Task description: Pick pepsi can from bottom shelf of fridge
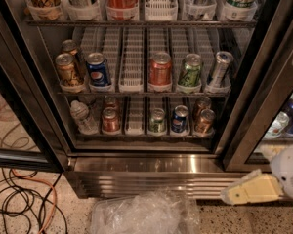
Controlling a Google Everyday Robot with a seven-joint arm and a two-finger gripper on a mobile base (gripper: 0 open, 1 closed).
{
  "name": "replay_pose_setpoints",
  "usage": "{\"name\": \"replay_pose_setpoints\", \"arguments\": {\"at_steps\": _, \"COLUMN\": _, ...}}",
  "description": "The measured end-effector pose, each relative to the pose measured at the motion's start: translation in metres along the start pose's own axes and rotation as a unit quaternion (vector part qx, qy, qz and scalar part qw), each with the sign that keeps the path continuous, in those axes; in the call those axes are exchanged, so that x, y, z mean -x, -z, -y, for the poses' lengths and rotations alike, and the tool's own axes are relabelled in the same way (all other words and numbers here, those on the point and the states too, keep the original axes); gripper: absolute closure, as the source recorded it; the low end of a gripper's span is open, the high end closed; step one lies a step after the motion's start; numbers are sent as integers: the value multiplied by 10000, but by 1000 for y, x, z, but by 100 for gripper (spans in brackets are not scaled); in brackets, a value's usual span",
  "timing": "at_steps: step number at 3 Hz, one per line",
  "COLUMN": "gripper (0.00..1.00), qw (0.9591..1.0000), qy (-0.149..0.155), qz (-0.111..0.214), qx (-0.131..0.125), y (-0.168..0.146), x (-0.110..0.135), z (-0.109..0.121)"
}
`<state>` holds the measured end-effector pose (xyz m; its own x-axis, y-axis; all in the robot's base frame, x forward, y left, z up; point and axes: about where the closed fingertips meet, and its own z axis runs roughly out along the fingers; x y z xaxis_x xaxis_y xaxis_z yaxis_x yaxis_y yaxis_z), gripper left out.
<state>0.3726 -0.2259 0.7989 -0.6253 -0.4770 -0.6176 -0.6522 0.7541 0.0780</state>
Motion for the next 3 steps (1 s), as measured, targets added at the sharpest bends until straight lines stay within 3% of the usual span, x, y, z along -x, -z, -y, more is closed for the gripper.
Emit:
{"name": "replay_pose_setpoints", "arguments": {"at_steps": 1, "gripper": 0, "qw": 9970, "qy": -599, "qz": 484, "qx": 121, "y": -49, "x": -14, "z": -18}}
{"name": "replay_pose_setpoints", "arguments": {"at_steps": 2, "gripper": 0, "qw": 9944, "qy": -723, "qz": 763, "qx": -140, "y": -53, "x": 1, "z": -8}}
{"name": "replay_pose_setpoints", "arguments": {"at_steps": 3, "gripper": 0, "qw": 9934, "qy": -866, "qz": 744, "qx": -87, "y": -64, "x": -9, "z": -9}}
